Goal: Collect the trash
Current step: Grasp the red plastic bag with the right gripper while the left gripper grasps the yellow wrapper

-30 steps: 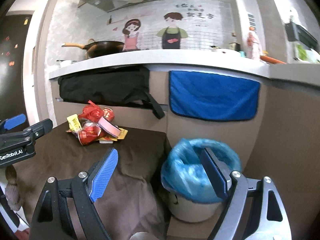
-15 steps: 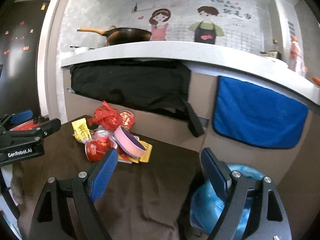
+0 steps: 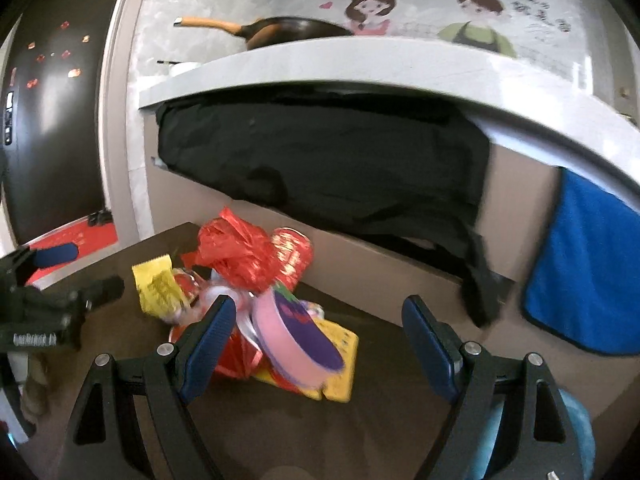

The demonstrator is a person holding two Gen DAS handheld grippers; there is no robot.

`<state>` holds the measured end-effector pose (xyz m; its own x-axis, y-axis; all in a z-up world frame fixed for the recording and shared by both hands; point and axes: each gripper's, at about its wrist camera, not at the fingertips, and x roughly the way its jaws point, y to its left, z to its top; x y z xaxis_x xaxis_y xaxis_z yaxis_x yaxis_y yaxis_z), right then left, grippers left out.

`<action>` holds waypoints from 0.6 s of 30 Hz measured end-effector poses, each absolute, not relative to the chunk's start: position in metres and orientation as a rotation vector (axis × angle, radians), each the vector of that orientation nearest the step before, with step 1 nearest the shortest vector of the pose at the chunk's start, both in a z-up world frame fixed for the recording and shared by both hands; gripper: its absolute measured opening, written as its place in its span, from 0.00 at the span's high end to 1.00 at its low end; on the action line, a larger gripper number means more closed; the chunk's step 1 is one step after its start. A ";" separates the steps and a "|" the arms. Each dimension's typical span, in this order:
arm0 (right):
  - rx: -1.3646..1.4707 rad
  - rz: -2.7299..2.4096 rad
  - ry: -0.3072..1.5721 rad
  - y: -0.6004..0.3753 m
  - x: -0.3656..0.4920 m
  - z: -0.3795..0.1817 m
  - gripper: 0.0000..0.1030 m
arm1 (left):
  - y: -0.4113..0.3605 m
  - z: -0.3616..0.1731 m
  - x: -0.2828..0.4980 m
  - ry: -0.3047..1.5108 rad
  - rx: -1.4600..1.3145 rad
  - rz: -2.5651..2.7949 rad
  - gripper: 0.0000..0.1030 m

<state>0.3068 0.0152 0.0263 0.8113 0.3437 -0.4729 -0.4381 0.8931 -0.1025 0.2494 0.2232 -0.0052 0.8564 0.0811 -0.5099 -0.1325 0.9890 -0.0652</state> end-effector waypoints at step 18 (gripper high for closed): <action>-0.204 0.658 0.779 0.120 0.431 -0.022 0.48 | 0.255 -0.027 0.264 0.586 -0.184 0.083 0.09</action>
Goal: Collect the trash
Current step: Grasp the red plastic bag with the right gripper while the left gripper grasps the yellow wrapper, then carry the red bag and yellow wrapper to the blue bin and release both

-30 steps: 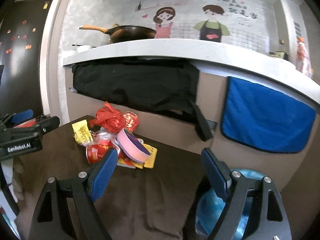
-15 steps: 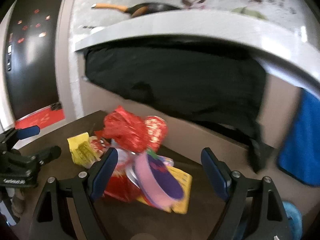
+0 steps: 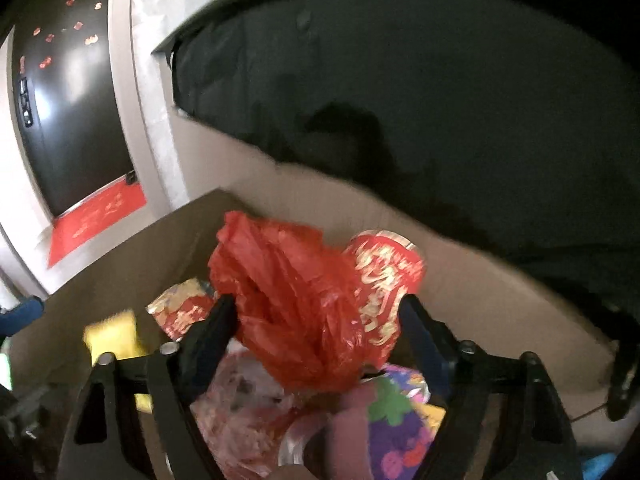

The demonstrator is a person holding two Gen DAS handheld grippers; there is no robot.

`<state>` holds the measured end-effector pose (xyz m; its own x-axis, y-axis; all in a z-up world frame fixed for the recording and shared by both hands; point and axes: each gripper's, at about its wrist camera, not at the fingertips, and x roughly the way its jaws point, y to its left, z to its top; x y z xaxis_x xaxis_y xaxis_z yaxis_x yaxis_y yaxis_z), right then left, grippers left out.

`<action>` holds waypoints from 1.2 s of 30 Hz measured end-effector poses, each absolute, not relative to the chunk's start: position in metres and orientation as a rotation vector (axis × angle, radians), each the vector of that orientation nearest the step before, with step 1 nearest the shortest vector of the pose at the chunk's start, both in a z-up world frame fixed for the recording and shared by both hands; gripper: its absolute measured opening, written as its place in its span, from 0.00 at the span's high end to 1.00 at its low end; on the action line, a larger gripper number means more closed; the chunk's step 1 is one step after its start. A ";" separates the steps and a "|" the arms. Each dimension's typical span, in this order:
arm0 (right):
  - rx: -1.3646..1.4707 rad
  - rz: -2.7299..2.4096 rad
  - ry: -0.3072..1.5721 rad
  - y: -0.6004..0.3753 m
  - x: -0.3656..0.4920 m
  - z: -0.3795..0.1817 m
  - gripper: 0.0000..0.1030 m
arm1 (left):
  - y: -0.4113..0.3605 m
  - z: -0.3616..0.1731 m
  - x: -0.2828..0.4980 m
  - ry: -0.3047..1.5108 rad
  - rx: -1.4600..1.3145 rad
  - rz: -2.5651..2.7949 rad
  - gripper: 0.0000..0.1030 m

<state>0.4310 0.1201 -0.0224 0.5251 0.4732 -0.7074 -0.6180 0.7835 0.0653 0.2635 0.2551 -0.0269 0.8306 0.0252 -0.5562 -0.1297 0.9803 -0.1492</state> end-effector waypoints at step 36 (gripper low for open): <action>-0.068 0.407 0.442 -0.093 0.289 0.094 0.60 | 0.127 0.078 0.255 0.431 -0.202 -0.094 0.83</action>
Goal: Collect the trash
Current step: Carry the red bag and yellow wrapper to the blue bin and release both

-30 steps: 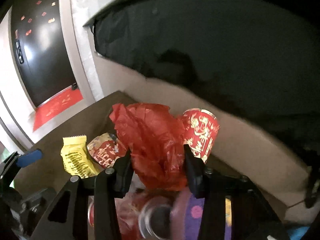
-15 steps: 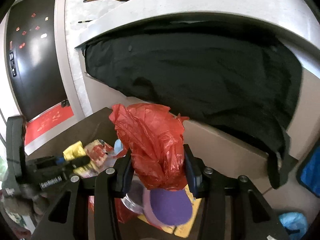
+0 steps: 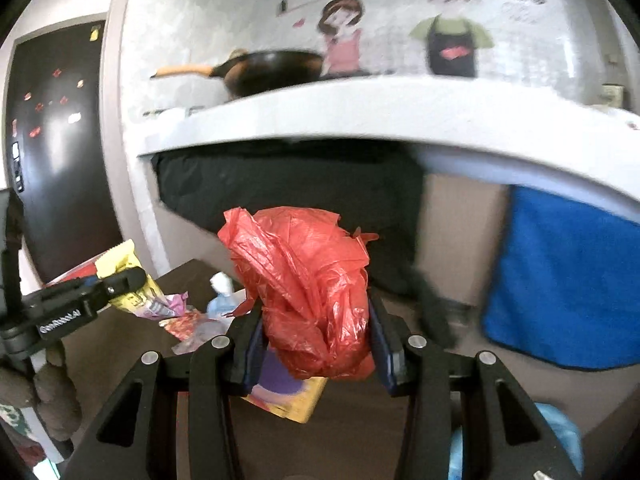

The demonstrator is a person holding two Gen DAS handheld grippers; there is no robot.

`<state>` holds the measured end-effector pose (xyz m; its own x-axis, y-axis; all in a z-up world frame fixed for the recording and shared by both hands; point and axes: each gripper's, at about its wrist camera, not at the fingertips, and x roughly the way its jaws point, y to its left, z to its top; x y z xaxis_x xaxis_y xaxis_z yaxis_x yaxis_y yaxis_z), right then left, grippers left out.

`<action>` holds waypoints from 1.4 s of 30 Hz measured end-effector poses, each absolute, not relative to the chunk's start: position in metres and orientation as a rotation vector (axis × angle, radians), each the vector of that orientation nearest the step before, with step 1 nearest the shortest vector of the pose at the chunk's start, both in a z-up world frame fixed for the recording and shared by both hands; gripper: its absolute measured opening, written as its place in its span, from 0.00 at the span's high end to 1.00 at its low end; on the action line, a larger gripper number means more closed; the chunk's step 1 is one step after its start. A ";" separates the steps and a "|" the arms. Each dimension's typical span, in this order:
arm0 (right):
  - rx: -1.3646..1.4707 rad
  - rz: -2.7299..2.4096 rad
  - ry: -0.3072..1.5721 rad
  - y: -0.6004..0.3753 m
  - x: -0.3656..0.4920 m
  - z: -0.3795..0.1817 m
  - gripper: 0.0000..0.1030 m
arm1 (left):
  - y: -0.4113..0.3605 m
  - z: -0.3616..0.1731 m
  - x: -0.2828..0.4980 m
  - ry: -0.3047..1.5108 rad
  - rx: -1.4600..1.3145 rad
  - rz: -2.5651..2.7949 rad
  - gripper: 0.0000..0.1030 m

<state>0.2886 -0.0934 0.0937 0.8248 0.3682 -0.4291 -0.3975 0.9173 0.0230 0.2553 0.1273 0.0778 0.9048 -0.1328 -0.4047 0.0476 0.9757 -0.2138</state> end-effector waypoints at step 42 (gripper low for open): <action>0.194 0.017 0.642 -0.366 0.260 -0.030 0.44 | -0.159 -0.040 0.331 0.815 -0.172 -0.626 0.47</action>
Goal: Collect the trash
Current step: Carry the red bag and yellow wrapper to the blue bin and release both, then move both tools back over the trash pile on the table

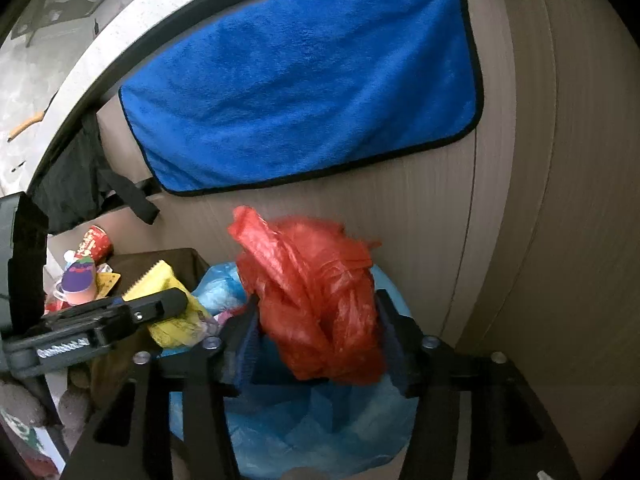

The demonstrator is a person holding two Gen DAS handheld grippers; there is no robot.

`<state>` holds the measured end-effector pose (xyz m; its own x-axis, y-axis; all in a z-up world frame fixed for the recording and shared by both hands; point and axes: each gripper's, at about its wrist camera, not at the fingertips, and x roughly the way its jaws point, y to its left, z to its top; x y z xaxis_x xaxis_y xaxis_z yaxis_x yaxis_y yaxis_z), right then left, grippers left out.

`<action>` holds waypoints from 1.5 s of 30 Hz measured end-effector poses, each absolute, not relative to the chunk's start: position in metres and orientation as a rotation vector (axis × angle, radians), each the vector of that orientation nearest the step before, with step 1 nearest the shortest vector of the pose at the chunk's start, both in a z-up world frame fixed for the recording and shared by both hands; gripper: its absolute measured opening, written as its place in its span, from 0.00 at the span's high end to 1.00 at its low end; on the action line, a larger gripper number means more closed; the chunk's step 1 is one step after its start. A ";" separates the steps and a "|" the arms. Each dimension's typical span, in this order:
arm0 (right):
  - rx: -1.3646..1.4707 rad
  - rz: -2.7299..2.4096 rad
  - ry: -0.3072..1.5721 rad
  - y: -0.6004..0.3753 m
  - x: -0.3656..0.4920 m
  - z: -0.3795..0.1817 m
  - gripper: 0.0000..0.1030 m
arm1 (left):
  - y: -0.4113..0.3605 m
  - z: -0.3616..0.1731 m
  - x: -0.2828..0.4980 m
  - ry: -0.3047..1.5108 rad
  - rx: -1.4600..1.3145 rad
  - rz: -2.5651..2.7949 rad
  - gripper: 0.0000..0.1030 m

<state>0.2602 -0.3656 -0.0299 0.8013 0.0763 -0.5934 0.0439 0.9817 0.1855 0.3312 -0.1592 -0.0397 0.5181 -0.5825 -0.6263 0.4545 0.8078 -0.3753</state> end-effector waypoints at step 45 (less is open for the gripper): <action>-0.171 0.377 0.531 -0.021 0.267 0.020 0.31 | 0.238 -0.032 0.231 0.582 -0.182 0.064 0.29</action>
<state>0.2669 -0.0210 0.0196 0.7955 0.3057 -0.5232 -0.3932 0.9174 -0.0617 0.2306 0.2382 -0.0320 0.8337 0.0087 -0.5522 -0.1112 0.9820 -0.1525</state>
